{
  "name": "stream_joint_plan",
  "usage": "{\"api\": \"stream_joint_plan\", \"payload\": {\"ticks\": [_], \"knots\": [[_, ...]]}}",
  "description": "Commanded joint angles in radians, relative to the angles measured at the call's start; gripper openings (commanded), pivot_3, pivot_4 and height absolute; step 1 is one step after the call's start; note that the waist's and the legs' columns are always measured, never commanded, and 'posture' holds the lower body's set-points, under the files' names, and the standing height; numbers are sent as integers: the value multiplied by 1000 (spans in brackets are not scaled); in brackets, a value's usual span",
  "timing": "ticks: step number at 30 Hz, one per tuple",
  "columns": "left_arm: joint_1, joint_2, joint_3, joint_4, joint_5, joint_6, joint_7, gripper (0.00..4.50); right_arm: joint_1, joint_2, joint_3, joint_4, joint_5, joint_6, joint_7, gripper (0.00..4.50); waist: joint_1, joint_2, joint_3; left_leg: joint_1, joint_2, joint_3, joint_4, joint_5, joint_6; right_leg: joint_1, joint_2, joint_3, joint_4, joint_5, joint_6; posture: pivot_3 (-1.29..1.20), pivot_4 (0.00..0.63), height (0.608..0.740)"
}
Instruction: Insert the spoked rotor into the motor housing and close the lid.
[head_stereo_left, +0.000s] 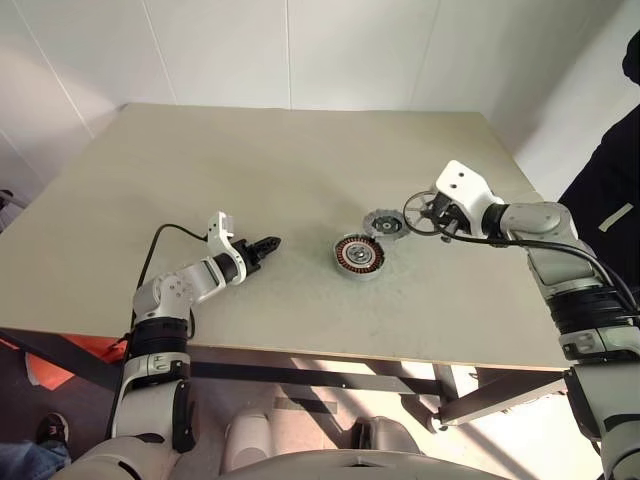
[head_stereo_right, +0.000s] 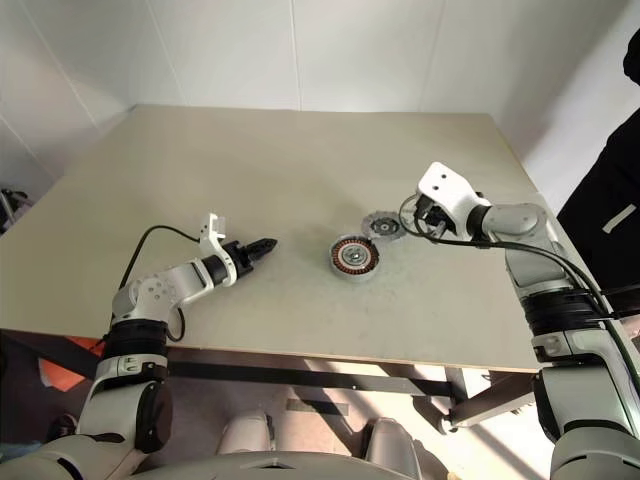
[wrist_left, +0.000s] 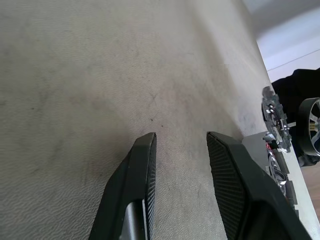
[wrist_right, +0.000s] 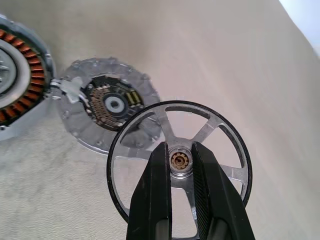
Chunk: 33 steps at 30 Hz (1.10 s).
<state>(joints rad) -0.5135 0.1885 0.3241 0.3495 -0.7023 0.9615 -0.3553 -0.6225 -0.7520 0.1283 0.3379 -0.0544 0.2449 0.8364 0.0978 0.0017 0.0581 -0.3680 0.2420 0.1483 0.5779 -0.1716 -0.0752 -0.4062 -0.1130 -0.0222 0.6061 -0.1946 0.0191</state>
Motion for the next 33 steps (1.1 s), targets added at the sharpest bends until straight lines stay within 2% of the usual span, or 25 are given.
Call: {"api": "stream_joint_plan", "payload": {"ticks": [1,9,18,20,21,24,29,33], "knots": [[-21,-2,-1,-12,-2,-16,-14,1726,-44,-24,-26,40,-37,-11,-47,276,-1,0,0,0,0,0,0,0,0,0,0,0,0,0,0,0,0,740],[-14,1,5,-19,-2,-17,-14,1726,-33,-14,5,104,-94,-22,-56,276,-1,1,0,0,0,0,0,0,0,0,0,0,0,0,0,0,0,740],[-7,7,6,-21,1,-15,-13,1726,0,11,-2,35,-53,12,20,276,-2,1,0,0,0,0,0,0,0,0,0,0,0,0,0,0,0,740],[-8,7,6,-18,1,-16,-13,1726,9,15,-1,31,-53,17,24,1041,-1,1,0,0,0,0,0,0,0,0,0,0,0,0,0,0,0,740],[-9,7,7,-18,1,-16,-13,1726,10,16,-1,29,-54,19,23,1261,-1,1,0,0,0,0,0,0,0,0,0,0,0,0,0,0,0,740],[-10,8,6,-14,2,-17,-14,1726,11,18,-5,19,-57,13,11,2288,-1,1,0,0,0,0,0,0,0,0,0,0,0,0,0,0,0,740],[-11,9,4,-11,4,-16,-16,1726,-10,9,-23,7,-64,13,-23,2288,-1,1,0,0,0,0,0,0,0,0,0,0,0,0,0,0,0,740],[-15,8,1,-7,6,-15,-17,1726,-38,32,-77,-63,11,32,-16,2288,-1,1,0,0,0,0,0,0,0,0,0,0,0,0,0,0,0,740]]}}
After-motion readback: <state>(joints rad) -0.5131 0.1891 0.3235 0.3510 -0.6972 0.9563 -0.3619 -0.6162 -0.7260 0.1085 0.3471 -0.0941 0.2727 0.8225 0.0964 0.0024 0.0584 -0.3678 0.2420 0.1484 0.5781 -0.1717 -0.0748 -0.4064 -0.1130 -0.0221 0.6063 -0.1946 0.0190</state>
